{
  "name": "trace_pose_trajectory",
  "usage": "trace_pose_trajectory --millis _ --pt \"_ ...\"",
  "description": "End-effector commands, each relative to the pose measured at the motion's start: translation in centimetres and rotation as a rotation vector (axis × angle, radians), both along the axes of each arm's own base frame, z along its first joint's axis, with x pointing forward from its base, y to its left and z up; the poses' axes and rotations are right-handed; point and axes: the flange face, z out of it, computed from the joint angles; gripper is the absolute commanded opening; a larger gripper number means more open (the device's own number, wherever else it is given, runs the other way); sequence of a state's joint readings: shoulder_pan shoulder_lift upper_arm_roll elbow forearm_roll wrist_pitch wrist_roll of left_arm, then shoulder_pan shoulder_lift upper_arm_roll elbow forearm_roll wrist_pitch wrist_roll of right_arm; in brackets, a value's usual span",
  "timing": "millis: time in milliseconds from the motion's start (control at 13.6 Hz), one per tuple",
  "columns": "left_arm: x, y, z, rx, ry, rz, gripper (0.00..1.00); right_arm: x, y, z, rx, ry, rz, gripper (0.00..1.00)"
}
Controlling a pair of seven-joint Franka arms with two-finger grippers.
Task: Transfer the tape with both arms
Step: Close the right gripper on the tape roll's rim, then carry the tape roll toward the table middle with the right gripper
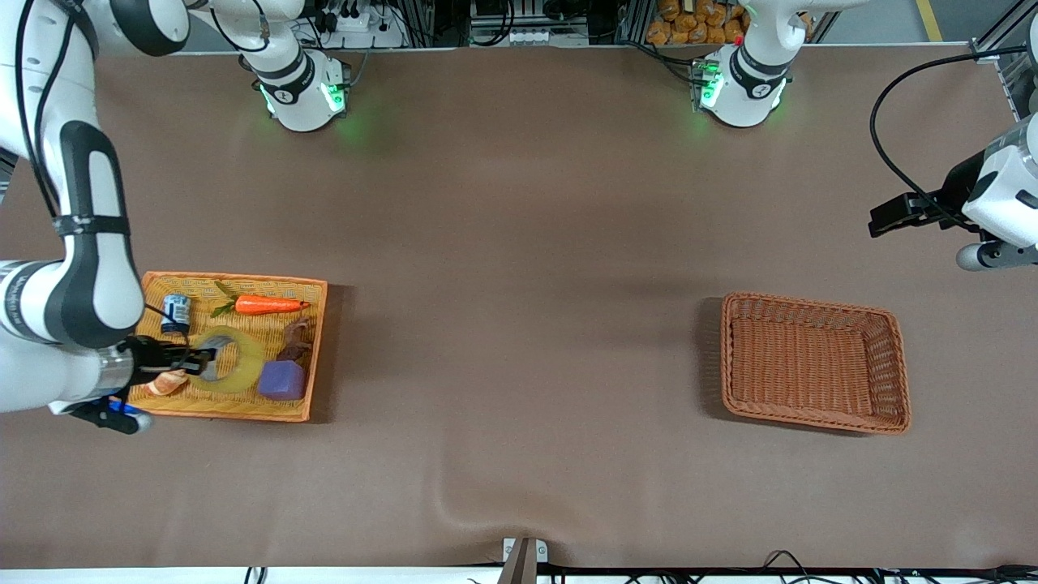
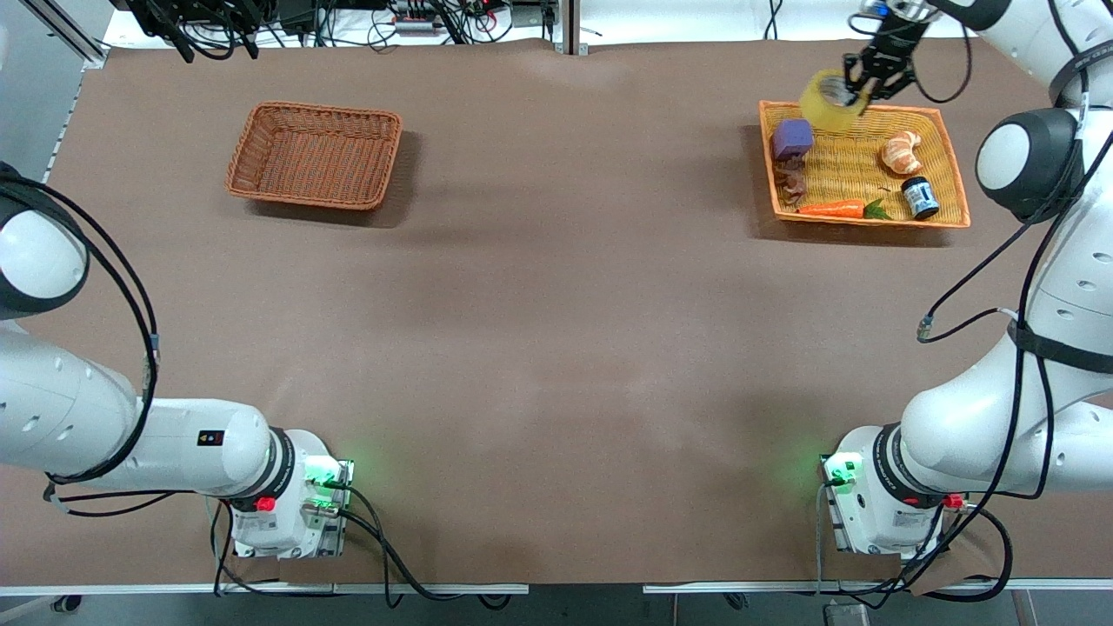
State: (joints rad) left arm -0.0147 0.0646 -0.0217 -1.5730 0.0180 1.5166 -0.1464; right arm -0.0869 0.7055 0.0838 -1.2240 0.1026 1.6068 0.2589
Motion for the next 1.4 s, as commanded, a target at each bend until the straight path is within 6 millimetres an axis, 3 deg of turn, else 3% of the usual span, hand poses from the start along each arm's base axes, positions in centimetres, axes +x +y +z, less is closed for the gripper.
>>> trace_pose_trajectory --millis 0,147,368,589,811,1032,1179,1253,1326 --pt "0.1 0.1 0.0 0.006 0.009 -0.018 1.00 -0.6 9.6 0.8 -0.020 0.031 -0.061 0.00" --pt "0.3 0.0 -0.3 0.008 0.014 -0.020 1.00 -1.5 15.7 0.1 -0.044 0.039 -0.061 0.00" --pt "0.3 -0.1 -0.4 0.002 0.017 -0.019 1.00 -2.5 23.2 -0.3 -0.047 -0.001 -0.134 0.00" --pt "0.7 0.0 -1.3 0.005 0.033 -0.021 1.00 -4.8 31.1 -1.0 -0.071 -0.030 -0.162 0.00" --pt "1.0 -0.2 -1.8 0.005 0.037 -0.023 1.00 -6.8 38.8 -3.3 -0.078 -0.103 -0.322 0.00" --pt "1.1 -1.7 -2.9 0.000 0.062 -0.050 1.00 -9.9 43.7 -5.5 -0.108 -0.093 -0.311 0.00" --pt "1.1 -3.7 -2.8 0.005 0.057 -0.072 1.00 -11.8 46.2 -6.7 -0.126 -0.082 -0.299 0.01" --pt "1.1 -4.6 -3.0 0.005 0.059 -0.078 1.00 -12.6 47.1 -7.5 -0.151 -0.086 -0.297 0.09" --pt "1.4 -4.8 -3.4 0.010 0.059 -0.083 1.00 -13.0 47.4 -8.2 -0.171 -0.093 -0.285 0.36"
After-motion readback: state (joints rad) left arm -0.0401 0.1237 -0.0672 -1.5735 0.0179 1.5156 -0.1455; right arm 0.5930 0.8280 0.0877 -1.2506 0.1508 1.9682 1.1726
